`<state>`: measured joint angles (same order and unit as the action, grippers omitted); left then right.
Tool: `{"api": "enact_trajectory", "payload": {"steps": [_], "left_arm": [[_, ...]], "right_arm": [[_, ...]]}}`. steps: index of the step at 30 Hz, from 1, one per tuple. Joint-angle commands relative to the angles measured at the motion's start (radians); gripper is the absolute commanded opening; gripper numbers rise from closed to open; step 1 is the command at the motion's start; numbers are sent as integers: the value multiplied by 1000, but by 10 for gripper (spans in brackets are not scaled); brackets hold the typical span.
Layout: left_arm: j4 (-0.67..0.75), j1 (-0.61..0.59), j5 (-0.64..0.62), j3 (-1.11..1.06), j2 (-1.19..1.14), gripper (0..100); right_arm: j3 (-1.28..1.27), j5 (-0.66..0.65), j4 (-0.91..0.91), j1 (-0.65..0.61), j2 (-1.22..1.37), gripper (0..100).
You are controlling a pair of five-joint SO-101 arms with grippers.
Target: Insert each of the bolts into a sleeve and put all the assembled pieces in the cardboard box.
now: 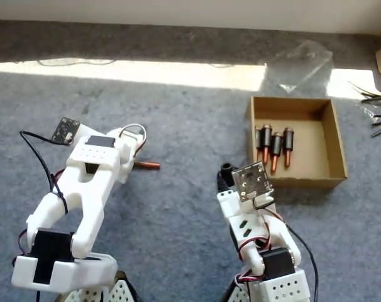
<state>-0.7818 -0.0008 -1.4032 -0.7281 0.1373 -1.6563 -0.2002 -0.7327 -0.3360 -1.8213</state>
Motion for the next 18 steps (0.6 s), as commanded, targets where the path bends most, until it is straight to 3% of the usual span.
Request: {"api": "enact_trajectory", "payload": {"steps": [1,11,18], "left_arm": [[14,-10,-34,1,7,379],[23,-7,-37,-16,-4,379],[118,-10,-37,-15,-119,379]], "right_arm": [[5,-11,2,12,-10,3],[5,-11,2,12,-10,3],[5,-11,2,12,-10,3]]}}
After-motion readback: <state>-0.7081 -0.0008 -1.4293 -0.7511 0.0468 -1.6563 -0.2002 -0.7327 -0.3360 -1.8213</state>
